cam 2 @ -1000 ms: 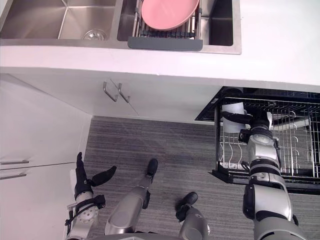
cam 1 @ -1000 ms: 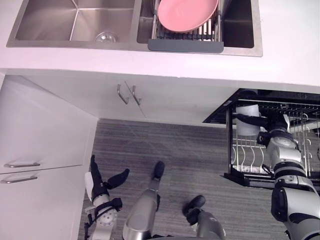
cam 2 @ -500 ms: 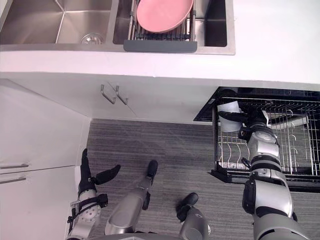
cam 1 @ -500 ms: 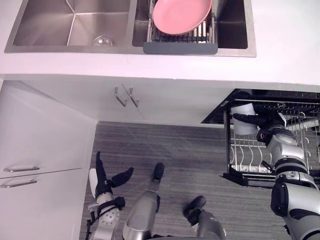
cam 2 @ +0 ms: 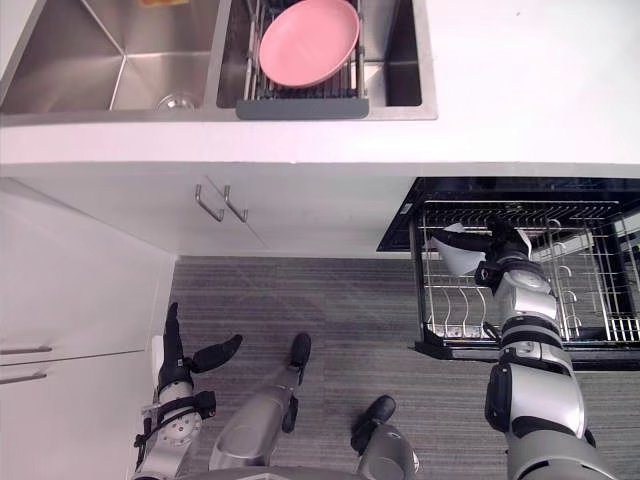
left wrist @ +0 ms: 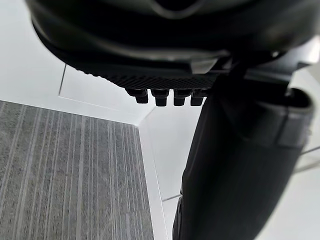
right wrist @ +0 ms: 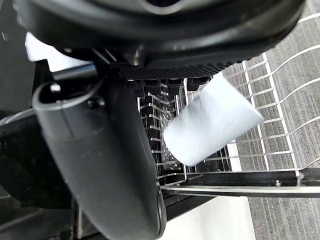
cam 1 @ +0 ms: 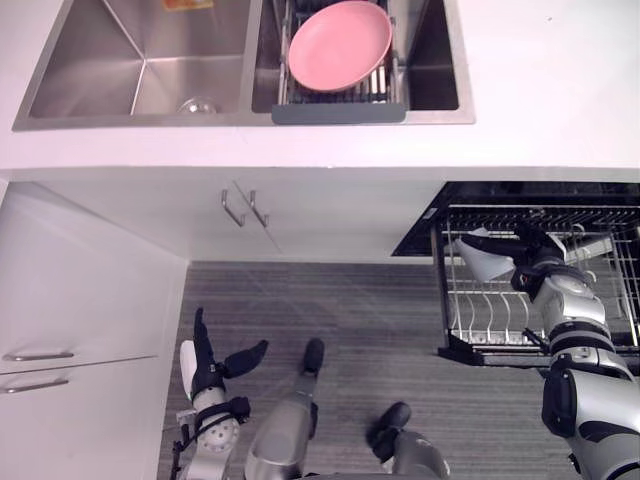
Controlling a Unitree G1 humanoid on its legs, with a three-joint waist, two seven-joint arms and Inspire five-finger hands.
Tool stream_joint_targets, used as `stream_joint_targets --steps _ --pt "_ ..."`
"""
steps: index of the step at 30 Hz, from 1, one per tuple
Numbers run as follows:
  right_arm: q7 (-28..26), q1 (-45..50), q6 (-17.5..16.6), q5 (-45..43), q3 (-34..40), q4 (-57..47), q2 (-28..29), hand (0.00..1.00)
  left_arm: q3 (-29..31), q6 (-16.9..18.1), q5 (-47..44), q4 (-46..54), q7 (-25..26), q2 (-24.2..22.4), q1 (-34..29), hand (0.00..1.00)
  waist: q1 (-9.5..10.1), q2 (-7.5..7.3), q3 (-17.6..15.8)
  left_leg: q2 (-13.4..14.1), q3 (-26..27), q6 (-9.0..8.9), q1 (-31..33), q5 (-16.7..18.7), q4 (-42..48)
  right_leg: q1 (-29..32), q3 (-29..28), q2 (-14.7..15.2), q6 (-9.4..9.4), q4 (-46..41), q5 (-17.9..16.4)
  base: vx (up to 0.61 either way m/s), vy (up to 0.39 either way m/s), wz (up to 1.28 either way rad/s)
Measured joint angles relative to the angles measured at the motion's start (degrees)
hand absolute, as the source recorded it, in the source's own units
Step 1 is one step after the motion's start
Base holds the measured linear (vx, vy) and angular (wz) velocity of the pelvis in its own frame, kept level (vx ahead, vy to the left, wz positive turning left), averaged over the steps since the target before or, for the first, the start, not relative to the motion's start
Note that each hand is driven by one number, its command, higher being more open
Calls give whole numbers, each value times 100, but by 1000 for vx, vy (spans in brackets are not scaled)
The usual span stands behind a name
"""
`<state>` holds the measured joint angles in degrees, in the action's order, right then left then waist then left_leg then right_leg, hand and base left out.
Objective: Walk over to the sink, pick up the cup, carry it to the dishwasher, place the cup inside the dishwasher, then close the dishwasher door
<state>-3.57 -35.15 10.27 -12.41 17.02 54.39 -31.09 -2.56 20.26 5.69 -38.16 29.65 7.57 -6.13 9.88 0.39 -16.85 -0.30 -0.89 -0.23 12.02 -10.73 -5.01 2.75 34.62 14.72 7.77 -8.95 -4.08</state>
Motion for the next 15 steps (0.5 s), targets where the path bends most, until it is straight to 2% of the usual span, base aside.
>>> stream_joint_targets --steps 2,4,5,6,7,11,13,15 --pt "134 377 -167 -44 -159 -484 124 100 29 0 1 -94 -2 -28 -82 100 -50 -70 162 35 12 -31 -2 13 -1 -11 -17 -56 2 74 21 -1 -69 -7" --pt "339 906 -332 -361 -260 -1498 346 100 95 -8 1 -108 -1 -48 -231 100 -160 -137 260 78 18 -58 -20 29 -1 -72 -18 -127 -9 198 61 20 -71 -8" --pt "534 1653 -451 -749 -232 -2816 644 100 233 -24 -3 -107 2 -122 -365 100 -177 -210 379 115 65 -89 -50 61 -2 -104 -60 -173 -14 279 79 32 -64 -14" --pt "603 1959 -506 -857 -204 -3325 837 100 331 -40 -13 -107 8 -164 -439 100 -198 -241 448 127 88 -95 -66 75 -2 -109 -91 -187 -14 296 78 58 -74 -19" --pt "678 2553 -649 -942 -158 -4256 1306 100 509 -68 -32 -107 11 -258 -621 100 -292 -291 606 142 108 -112 -108 100 -1 -144 -154 -213 -15 327 76 59 -47 -10" --pt "696 3956 -1126 -863 -161 -5870 2471 100 986 -53 -26 -68 26 -672 -1018 100 -586 -255 852 127 102 -138 -326 132 0 -381 -164 -215 -24 297 -13 21 -25 3" --pt "647 4238 -1275 -864 -149 -6070 2634 100 1079 -27 -52 -37 17 -817 -1112 100 -610 -201 883 130 125 -129 -362 230 23 -407 -176 -192 -20 172 -68 -88 12 6" --pt "501 4509 -1468 -868 21 -6409 2697 100 1210 14 -269 -36 -47 -1014 -1141 100 -692 -100 874 293 1013 -77 -249 593 509 -665 59 -123 13 150 -112 -149 38 47"
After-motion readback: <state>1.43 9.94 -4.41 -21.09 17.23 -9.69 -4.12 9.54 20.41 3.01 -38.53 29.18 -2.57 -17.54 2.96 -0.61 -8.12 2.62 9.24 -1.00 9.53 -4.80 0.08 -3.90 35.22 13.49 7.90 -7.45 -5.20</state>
